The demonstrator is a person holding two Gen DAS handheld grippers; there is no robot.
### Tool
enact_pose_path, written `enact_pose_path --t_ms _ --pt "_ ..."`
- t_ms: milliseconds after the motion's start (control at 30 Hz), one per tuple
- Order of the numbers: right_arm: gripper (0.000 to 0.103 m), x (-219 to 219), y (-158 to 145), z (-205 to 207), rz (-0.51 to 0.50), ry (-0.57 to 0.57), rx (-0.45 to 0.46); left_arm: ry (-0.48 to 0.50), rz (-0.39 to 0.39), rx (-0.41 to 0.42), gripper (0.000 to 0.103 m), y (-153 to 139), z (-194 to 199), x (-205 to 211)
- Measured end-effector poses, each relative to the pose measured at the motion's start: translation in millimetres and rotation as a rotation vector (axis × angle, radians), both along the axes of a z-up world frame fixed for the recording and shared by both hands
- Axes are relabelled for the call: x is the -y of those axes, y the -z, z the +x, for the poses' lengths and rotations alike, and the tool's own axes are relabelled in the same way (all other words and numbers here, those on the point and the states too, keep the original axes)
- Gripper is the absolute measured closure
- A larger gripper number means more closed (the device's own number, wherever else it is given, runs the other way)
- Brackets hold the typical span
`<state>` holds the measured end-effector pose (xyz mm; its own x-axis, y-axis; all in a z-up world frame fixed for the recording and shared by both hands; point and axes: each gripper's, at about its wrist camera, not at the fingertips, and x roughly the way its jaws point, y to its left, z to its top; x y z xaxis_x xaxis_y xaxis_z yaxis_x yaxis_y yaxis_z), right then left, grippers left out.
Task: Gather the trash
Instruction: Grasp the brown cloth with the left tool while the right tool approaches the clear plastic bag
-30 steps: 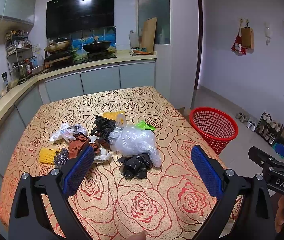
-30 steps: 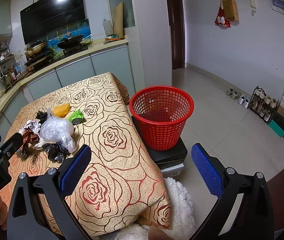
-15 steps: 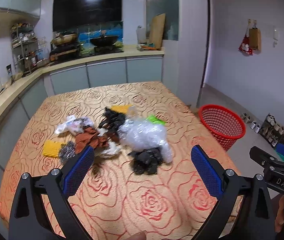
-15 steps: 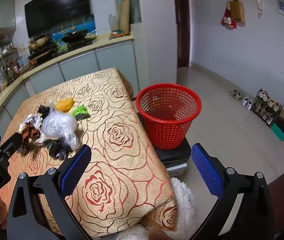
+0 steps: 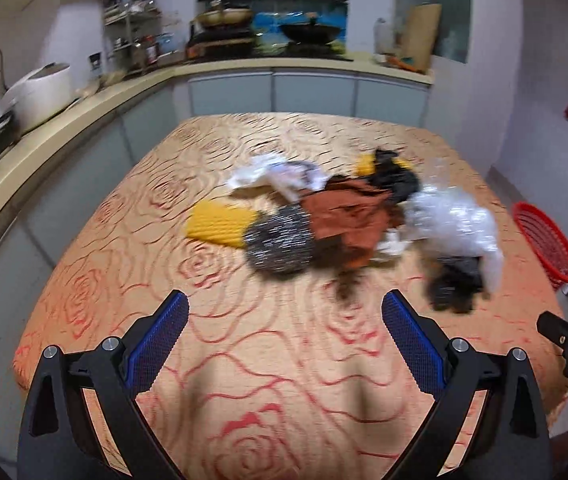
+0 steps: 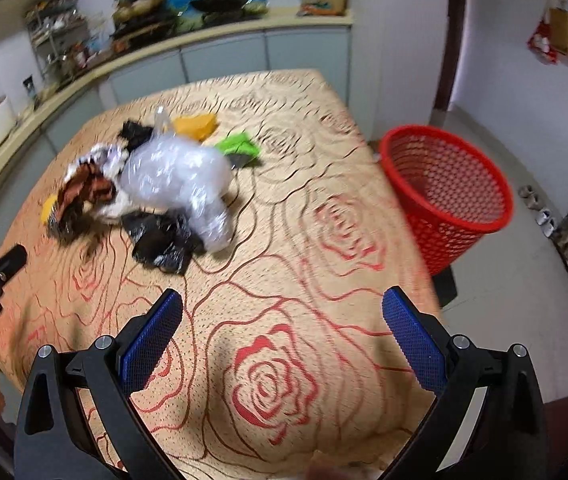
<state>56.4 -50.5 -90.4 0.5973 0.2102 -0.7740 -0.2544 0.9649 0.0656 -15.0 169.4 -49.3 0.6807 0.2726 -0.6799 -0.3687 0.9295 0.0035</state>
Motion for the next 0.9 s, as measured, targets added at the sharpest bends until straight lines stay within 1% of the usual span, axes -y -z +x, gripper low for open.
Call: enact_pose_path --t_ms 100,200,300,500,633,767,867,900 --pt "0.005 -6 11 6 -0.021 -0.010 -0.023 -0.015 -0.005 -0.014 0.009 4 2 -10" --pt "0.005 -8 21 12 -0.041 -0.010 -0.044 -0.008 -0.015 -0.019 0.009 6 8 -14" --pt "0.005 -8 29 17 -0.056 -0.009 -0.064 0.025 -0.013 -0.008 0.009 1 21 -8" --pt "0.005 -8 44 27 -0.064 -0.023 -0.117 0.086 0.000 0.023 0.009 -13 63 1" --pt "0.005 -9 46 26 -0.076 -0.026 -0.096 0.126 -0.018 0.010 0.009 -10 91 2" --pt "0.005 -8 47 25 -0.071 -0.023 -0.082 0.147 -0.036 -0.026 0.009 0 111 3" --pt "0.005 -8 47 25 -0.073 -0.023 -0.091 0.160 -0.037 -0.031 0.010 4 118 4" --pt "0.005 -9 47 26 -0.073 -0.023 -0.101 0.164 -0.039 -0.031 0.012 5 118 5"
